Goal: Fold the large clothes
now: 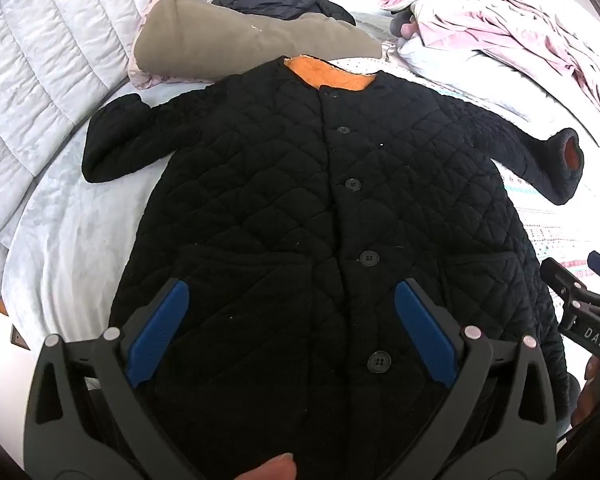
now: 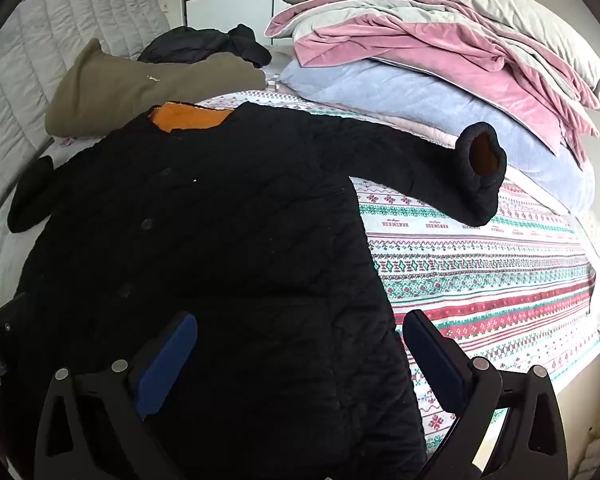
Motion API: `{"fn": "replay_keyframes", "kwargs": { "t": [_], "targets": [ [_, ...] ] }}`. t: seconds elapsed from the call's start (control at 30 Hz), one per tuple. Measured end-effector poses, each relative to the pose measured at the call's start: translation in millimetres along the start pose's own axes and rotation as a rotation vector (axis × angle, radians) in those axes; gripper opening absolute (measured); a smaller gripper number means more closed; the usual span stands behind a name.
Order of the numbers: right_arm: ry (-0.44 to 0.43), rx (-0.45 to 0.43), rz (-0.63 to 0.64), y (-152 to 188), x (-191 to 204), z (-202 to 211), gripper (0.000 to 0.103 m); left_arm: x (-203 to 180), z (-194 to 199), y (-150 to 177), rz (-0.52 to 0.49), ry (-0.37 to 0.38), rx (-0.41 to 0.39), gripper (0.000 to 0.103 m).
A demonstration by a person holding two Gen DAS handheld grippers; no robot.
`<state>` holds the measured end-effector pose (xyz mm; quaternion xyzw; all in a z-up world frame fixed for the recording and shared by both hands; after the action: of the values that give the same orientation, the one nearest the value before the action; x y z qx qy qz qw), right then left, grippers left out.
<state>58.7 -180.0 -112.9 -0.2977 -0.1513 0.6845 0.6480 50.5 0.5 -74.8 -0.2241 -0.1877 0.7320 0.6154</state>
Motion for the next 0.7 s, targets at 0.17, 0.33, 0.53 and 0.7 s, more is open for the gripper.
{"fn": "replay_keyframes", "kwargs": {
  "t": [0.17,0.33,0.53,0.7],
  "targets": [
    [-0.001,0.0,-0.001,0.4,0.0,-0.1,0.103,1.8,-2.5,-2.3,-0.003,-0.005,-0.007,0.103],
    [-0.002,-0.001,-0.001,0.5,-0.5,0.4,0.103,0.3,-0.1,0.1,-0.001,-0.003,-0.004,0.103],
    [-0.001,-0.003,-0.005,-0.1,-0.5,1.1,0.103,4.9,1.8,1.9,0.004,-0.003,-0.004,0.103],
    [-0.002,-0.003,-0.004,-0.2,-0.3,1.1,0.103,3.9,3.0,-1.0,0.005,-0.002,-0.008,0.103]
  ]
}}
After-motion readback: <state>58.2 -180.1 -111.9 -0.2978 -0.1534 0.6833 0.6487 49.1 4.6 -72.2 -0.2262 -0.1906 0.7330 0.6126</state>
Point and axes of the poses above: each gripper's, at about its wrist camera, not at the fingertips, and z roughly against the way its jaws point, x to its left, y to its underside, the point moved 9 cm from there along -z, roughly the way its jaws point, and after that the axes turned 12 degrees about z, right-handed, at the moved point
